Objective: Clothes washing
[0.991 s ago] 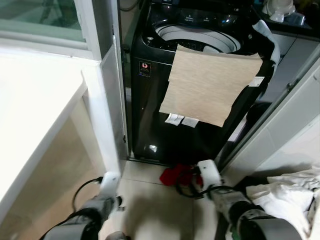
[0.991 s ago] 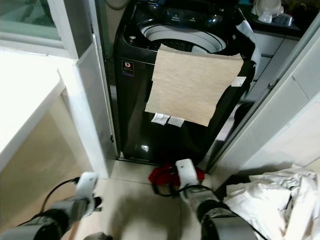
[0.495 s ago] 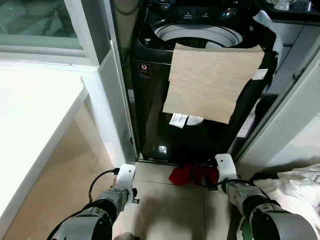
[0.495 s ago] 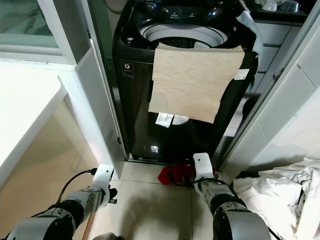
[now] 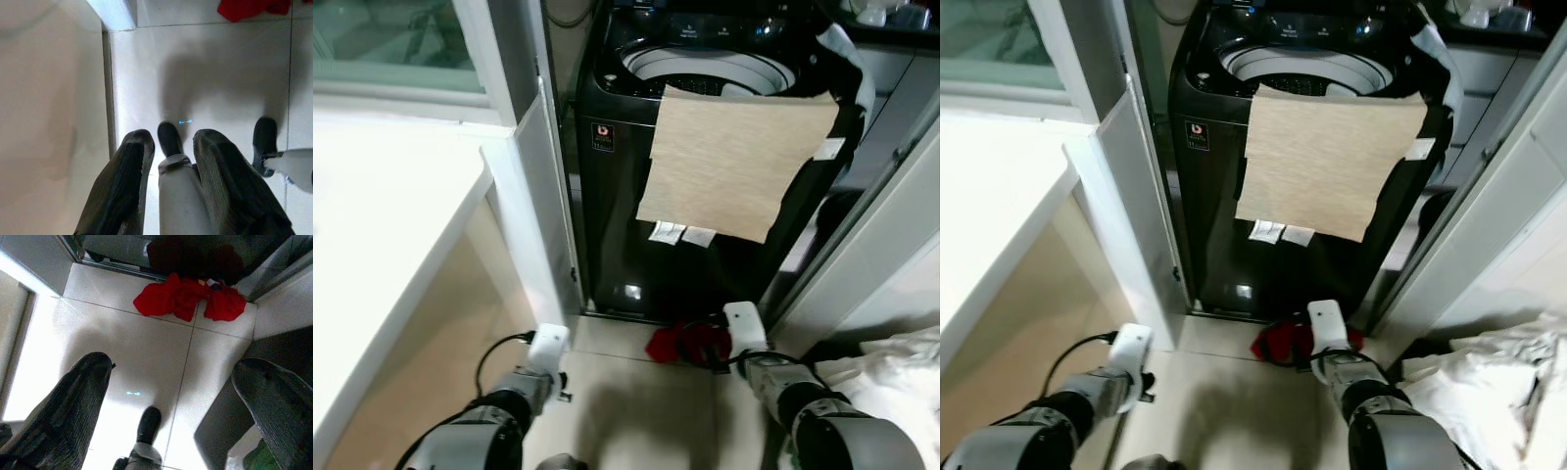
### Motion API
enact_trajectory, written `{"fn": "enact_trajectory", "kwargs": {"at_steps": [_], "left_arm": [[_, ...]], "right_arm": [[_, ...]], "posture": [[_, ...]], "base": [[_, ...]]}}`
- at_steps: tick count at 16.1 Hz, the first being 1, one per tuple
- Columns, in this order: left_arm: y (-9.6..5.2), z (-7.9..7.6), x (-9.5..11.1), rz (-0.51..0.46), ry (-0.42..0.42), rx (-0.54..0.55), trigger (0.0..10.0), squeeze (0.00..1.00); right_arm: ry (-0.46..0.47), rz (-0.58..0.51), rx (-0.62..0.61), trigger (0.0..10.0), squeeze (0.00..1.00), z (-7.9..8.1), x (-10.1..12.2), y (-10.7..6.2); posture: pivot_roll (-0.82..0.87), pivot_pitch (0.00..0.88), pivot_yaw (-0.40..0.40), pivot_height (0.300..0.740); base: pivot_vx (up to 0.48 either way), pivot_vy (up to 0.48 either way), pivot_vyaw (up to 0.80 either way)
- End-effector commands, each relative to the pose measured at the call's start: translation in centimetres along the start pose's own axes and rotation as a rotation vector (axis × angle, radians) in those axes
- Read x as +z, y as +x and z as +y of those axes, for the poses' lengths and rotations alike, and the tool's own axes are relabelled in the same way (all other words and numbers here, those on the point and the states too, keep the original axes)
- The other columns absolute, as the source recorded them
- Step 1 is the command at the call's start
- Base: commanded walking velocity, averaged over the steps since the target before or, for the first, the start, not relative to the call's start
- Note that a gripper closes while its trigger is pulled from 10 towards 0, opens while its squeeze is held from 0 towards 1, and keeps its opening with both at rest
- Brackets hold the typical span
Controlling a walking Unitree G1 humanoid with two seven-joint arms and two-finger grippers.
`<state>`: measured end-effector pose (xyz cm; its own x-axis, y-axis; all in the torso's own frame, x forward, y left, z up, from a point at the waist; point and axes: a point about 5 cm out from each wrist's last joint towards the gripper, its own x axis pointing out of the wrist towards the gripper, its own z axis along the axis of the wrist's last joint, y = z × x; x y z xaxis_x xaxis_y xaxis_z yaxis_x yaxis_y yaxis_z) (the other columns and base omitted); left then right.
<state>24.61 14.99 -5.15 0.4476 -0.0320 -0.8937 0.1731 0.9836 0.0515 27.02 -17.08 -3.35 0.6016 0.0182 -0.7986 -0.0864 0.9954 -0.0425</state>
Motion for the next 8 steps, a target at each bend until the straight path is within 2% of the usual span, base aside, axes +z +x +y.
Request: {"fn": "enact_trajectory", "kwargs": {"at_steps": [1,2,4,7,8], "left_arm": [[-0.1,-0.4,0.5,0.004,0.038,-0.013,10.0,0.0],[0.0,-0.7,0.5,-0.001,0.034,-0.026,10.0,0.0],[-0.1,-1.3,0.9,-0.022,0.073,-0.051,10.0,0.0],[-0.1,-1.6,1.1,-0.031,0.08,-0.053,10.0,0.0],[-0.1,-1.7,1.2,-0.03,0.089,-0.05,10.0,0.0]], "right_arm": [[0.027,-0.015,-0.032,10.0,0.0,-0.9,0.4,-0.1],[0.052,-0.021,-0.038,10.0,0.0,-1.1,0.4,-0.1],[0.057,-0.023,-0.038,10.0,0.0,-1.6,0.4,-0.2],[0.062,-0.022,-0.025,10.0,0.0,-1.8,0.4,-0.2],[0.059,-0.02,-0.023,10.0,0.0,-1.9,0.4,-0.2]], "posture": [[-0.07,0.0,0.062,0.74],[-0.08,0.0,0.074,0.74],[-0.11,0.0,0.092,0.74],[-0.12,0.0,0.095,0.74],[-0.13,0.0,0.096,0.74]], "base": [[0.0,0.0,0.0],[0.0,0.0,0.0],[0.0,0.0,0.0],[0.0,0.0,0.0],[0.0,0.0,-0.64]]}}
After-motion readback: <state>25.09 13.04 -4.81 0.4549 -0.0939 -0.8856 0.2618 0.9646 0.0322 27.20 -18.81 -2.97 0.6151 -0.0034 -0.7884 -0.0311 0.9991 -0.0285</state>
